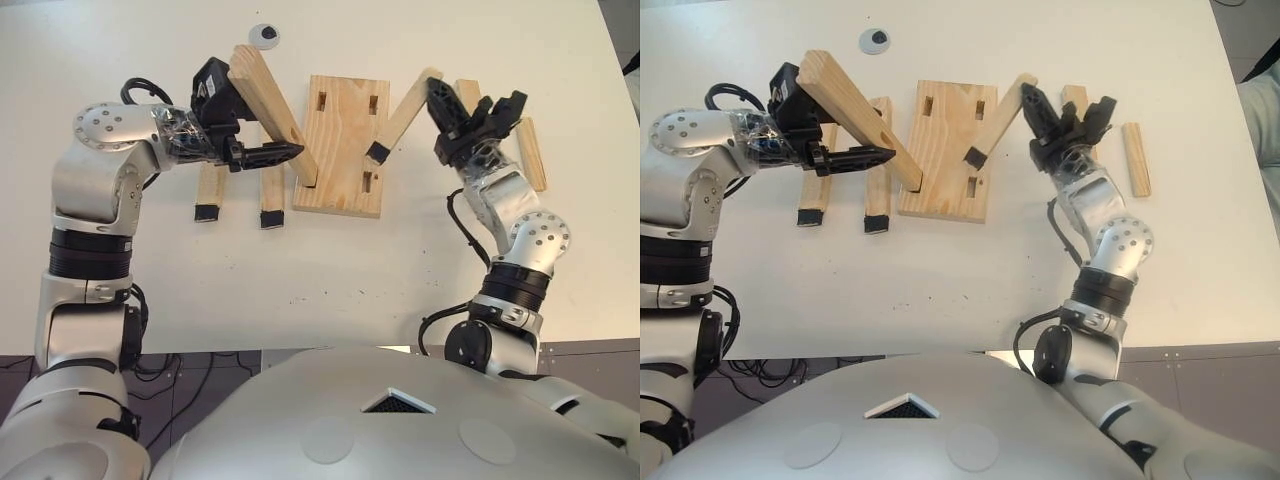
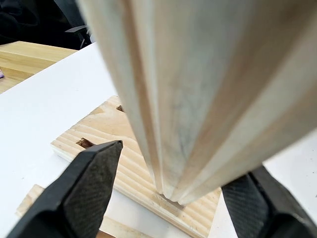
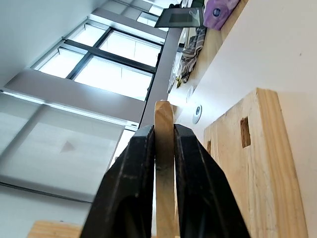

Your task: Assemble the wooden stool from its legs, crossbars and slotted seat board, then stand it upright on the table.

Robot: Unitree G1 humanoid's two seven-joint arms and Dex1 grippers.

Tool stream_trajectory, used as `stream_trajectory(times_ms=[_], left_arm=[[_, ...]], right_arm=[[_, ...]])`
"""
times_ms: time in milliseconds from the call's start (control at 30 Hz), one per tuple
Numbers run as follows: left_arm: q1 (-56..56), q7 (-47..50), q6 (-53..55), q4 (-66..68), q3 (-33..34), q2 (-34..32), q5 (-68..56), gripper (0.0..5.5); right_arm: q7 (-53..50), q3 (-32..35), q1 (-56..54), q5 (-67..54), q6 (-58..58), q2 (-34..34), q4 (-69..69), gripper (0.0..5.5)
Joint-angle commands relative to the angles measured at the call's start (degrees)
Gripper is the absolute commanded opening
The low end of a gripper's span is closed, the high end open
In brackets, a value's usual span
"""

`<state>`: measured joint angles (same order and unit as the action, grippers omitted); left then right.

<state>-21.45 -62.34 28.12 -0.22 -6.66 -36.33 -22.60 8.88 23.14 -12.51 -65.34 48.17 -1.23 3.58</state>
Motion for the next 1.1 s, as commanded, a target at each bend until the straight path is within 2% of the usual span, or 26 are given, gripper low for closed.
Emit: stream_trajectory(times_ms=[33,300,467,533,633,833,967,1033,1100], left_arm=[[0.46,0.66,-0.74,0.41,0.09,0.14,0.91,3.31],[1.23,-1.52,1.45,0.05,0.73,-0.92,-1.07,3.31],[1.79,-2.96,2.35,-0.41,1.20,-1.92,-1.90,4.03],[2.02,-2.06,1.78,0.04,2.57,-2.70,-1.69,4.07],[2.73,-1.88,2.58,-0.74,6.92,-5.13,-3.62,4.07],[2.36,-3.51,9.65,-2.14,21.18,-10.23,-14.92,4.07],[-7.62,0.82,16.30,0.84,28.86,-9.75,-25.33,4.07],[-13.58,6.42,20.35,0.64,27.52,-8.18,-26.93,4.07],[-17.09,9.83,25.11,-4.02,23.46,-6.29,-29.36,3.79]], right_arm=[[2.57,-6.73,3.38,6.55,0.65,0.94,1.76,0.40],[10.95,-8.18,0.86,9.19,-6.05,1.09,-4.98,0.40],[12.91,-9.39,0.66,11.27,-7.94,1.29,-5.86,0.40],[13.44,-9.79,0.78,11.59,-8.55,1.23,-7.27,0.40],[14.48,-10.39,0.16,11.85,-9.19,1.74,-10.23,0.40],[15.22,-9.02,-6.40,9.84,-10.25,4.41,-14.49,0.40],[14.23,-7.13,-12.63,5.76,-9.91,5.60,-16.40,0.40],[13.60,-7.07,-15.05,3.98,-9.57,6.02,-17.83,0.40],[13.60,-7.77,-17.44,2.98,-9.18,6.97,-19.68,0.40]])
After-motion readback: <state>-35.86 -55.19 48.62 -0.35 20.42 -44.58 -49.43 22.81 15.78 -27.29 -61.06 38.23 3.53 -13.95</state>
